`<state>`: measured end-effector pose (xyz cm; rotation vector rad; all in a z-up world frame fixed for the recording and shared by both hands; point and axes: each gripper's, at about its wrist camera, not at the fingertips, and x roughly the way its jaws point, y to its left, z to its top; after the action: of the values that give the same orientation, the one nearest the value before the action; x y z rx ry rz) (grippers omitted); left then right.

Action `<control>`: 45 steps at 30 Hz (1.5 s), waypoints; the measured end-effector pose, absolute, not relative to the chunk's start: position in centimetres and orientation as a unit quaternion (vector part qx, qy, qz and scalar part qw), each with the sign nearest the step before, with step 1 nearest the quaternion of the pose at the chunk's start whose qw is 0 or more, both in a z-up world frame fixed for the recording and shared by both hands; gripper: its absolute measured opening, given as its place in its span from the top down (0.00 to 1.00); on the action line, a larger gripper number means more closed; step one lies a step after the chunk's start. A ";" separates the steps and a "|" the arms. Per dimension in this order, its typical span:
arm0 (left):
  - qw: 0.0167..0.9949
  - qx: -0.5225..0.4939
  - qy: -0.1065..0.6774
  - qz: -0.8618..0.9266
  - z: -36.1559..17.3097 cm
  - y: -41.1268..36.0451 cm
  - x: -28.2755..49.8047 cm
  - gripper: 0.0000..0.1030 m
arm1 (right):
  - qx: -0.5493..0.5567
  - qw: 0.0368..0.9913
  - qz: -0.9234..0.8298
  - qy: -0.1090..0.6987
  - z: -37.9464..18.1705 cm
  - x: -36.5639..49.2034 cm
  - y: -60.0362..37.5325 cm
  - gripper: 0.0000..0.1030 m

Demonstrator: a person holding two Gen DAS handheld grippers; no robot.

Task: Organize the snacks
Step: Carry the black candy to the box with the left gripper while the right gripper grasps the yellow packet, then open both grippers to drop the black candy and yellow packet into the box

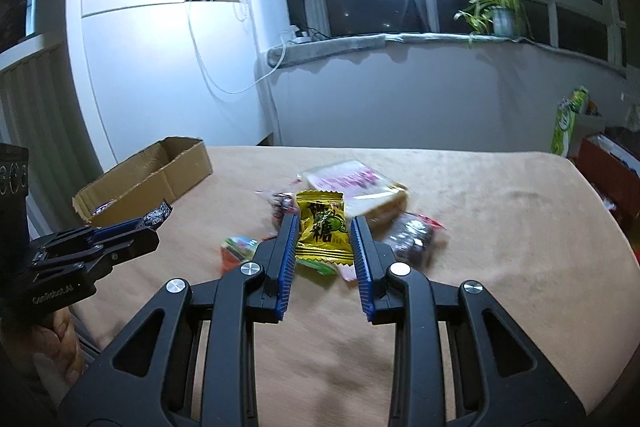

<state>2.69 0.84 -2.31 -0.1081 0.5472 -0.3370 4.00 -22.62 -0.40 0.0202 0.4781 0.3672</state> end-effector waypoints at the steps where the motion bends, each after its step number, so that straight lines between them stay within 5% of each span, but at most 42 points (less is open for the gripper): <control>1: 0.948 -0.056 0.267 -0.162 -2.3 1.3 2.7 0.76 | 0.006 0.954 0.184 0.235 -0.3 4.1 -22.0 0.73; 35: 0.964 -0.144 0.223 0.019 -1.7 21.6 3.5 0.75 | -0.084 0.884 0.403 0.221 1.5 9.6 7.2 0.72; 37: 0.960 -0.147 0.235 0.027 -2.3 21.9 3.8 0.75 | -0.092 0.873 0.410 0.247 0.3 10.8 8.3 0.61; 45: 0.956 -0.148 0.249 0.041 -3.3 21.9 3.0 0.43 | -0.077 0.891 0.374 0.246 -2.0 9.5 5.6 0.53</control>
<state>2.98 21.90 -3.29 -0.3003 0.5045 0.0839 9.48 5.63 -2.02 -0.1599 0.5117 0.7765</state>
